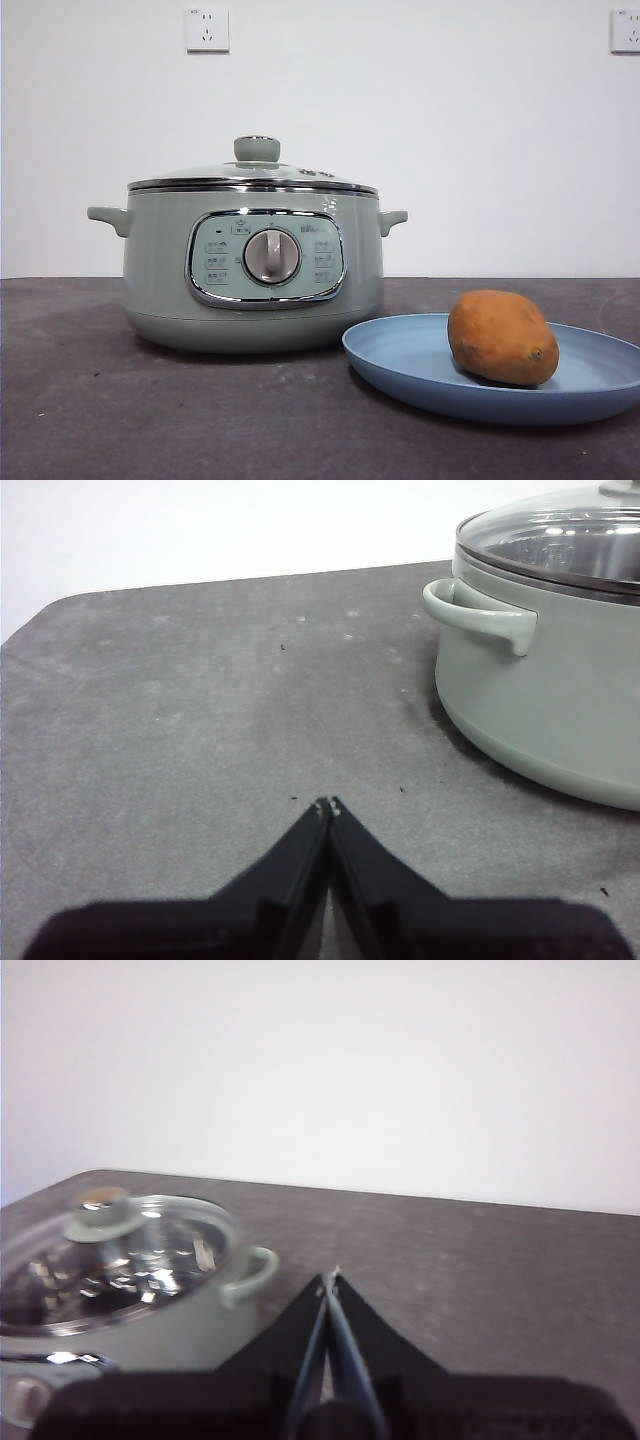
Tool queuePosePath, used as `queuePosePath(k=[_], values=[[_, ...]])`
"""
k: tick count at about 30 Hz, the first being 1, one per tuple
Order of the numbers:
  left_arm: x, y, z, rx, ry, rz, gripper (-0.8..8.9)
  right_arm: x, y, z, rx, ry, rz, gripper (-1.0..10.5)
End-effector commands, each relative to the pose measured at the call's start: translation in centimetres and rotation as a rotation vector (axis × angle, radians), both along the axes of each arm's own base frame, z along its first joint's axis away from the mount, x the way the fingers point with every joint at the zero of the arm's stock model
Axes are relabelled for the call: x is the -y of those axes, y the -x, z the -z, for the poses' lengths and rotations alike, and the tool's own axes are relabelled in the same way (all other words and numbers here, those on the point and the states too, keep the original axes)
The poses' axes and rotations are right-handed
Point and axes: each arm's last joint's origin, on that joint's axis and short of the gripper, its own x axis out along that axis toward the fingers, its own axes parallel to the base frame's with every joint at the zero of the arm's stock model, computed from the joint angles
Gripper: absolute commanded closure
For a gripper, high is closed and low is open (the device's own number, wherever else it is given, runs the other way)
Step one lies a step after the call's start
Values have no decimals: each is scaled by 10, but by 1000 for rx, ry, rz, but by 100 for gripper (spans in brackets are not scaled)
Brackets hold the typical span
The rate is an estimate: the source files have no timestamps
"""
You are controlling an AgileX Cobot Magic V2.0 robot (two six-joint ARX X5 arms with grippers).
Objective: Take the potato out from the steamer,put the potato on the plate,close the lid
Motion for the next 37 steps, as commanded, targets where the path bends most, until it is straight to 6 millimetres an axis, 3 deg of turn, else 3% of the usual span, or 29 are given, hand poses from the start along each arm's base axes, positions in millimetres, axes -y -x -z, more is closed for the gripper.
queuePosePath(k=[1,7,15,25,37], values=[[0,0,5,-14,5,-5,817,3,-2,29,2,-7,58,945],[0,-1,5,-15,5,-5,817,8,0,69,-16,-24,118,945],[0,-1,5,-15,5,-5,817,9,0,100,-45,-65,128,945],[0,-1,5,-15,5,-5,817,8,-1,122,-178,-67,129,945],[0,-1,5,-15,5,-5,817,8,-1,122,-187,-102,131,945]])
